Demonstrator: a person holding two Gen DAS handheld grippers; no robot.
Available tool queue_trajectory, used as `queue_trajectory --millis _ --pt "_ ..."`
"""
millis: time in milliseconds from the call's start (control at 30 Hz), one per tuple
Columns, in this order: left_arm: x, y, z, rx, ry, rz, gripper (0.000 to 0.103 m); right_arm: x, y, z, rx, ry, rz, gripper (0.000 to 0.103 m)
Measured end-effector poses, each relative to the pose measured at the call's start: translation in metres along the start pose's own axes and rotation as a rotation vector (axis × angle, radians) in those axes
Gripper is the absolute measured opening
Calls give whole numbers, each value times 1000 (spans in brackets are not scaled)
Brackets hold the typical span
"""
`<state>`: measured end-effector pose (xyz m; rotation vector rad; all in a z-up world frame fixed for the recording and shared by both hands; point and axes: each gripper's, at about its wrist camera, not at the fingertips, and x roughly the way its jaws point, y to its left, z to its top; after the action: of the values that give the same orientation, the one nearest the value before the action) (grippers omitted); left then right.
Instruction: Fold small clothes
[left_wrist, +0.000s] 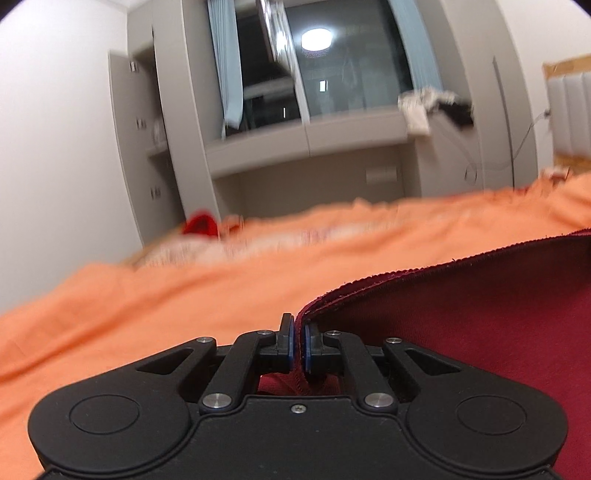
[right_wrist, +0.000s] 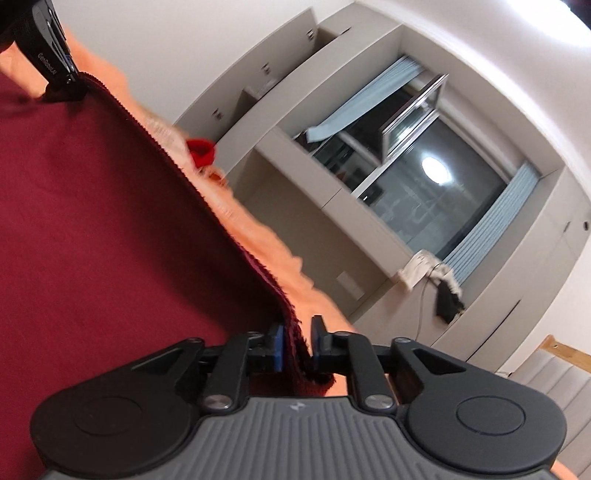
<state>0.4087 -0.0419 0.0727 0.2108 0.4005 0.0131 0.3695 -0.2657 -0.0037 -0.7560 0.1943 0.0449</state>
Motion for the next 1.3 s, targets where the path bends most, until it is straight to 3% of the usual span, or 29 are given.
queue_trajectory --millis 67,133,167,233,267,333,400,533,767,1067,1167,1300 --pt "19 3 -9 -18 76 -8 6 9 6 -6 -1 32 13 35" --pt "31 5 -16 -41 135 -25 7 10 10 -14 -6 52 -2 57" --pt "35 7 -18 -52 152 -34 8 10 9 -17 -2 56 -13 61" --pt "36 13 -23 -73 165 -41 23 9 5 -20 22 72 -29 77" --pt "35 17 -24 -94 162 -49 25 8 3 -21 38 79 -34 80" --pt "30 30 -28 -168 149 -91 39 4 -4 -24 74 94 -35 91" --pt "21 46 -32 -259 133 -137 51 -1 -11 -27 107 101 -23 96" --pt "-1 84 -33 -398 79 -170 74 -8 -20 -32 167 95 24 102" --pt "-41 141 -62 -446 53 -131 84 -10 -26 -36 211 112 23 103" --pt "-79 176 -118 -576 119 -215 83 -10 -19 -38 190 116 11 103" --pt "-98 172 -126 -559 114 -193 83 -10 -20 -39 189 116 12 103" --pt "-125 146 -131 -387 96 -111 84 -9 -20 -40 188 117 14 103"
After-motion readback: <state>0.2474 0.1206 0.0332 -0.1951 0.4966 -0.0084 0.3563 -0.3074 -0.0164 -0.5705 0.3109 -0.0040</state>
